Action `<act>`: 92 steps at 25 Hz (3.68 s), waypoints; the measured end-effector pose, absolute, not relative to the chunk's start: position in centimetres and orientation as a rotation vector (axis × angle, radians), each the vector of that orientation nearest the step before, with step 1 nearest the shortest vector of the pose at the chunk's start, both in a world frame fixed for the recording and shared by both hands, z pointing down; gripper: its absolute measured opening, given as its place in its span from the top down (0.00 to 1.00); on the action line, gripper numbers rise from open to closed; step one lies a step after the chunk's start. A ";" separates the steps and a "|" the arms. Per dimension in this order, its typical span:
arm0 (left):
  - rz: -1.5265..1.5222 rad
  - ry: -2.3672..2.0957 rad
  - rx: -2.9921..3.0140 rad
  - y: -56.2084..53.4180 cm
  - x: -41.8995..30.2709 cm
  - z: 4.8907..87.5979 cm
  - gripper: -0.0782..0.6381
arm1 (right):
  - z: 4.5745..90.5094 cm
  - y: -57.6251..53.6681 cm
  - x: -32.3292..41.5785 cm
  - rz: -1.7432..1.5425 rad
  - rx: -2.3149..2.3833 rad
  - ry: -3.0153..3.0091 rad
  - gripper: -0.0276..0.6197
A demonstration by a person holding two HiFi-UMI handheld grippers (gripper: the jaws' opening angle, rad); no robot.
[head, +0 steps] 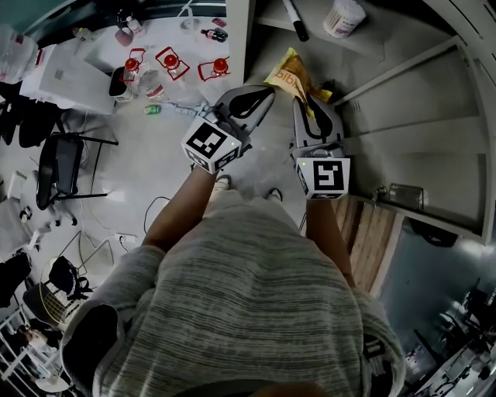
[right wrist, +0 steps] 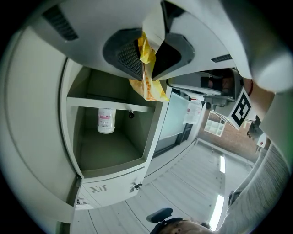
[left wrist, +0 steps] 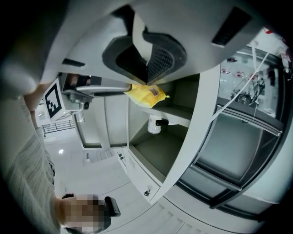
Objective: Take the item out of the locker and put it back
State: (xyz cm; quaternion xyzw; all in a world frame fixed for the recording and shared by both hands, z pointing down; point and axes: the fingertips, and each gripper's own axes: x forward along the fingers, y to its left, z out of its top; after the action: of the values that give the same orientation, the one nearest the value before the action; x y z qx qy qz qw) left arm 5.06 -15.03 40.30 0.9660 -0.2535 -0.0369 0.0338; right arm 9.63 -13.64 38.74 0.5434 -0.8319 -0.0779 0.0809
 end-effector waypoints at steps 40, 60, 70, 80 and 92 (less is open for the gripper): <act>-0.170 -0.810 2.903 -16.9 4.3 40.7 0.88 | 48.2 -20.6 8.2 -0.014 1.293 -2.306 0.68; -0.276 -0.796 2.962 -17.1 4.4 35.9 0.88 | 32.1 -20.8 8.6 -0.146 1.605 -2.620 0.64; -0.280 -0.795 2.983 -16.6 4.0 35.0 0.88 | 29.8 -23.0 8.2 -0.233 1.701 -2.539 0.68; -0.272 -0.780 3.001 -16.4 4.0 34.7 0.88 | 30.2 -24.2 8.1 -0.243 1.713 -2.446 0.80; -0.297 -0.781 3.012 -16.6 4.2 33.9 0.88 | 28.8 -23.1 8.4 -0.286 1.744 -2.549 0.83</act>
State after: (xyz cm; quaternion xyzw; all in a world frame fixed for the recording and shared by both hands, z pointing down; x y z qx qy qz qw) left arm 4.16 -16.59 33.91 0.9636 -0.2497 -0.0950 0.0078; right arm 8.37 -23.05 28.82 0.5621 -0.8217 -0.0922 0.0198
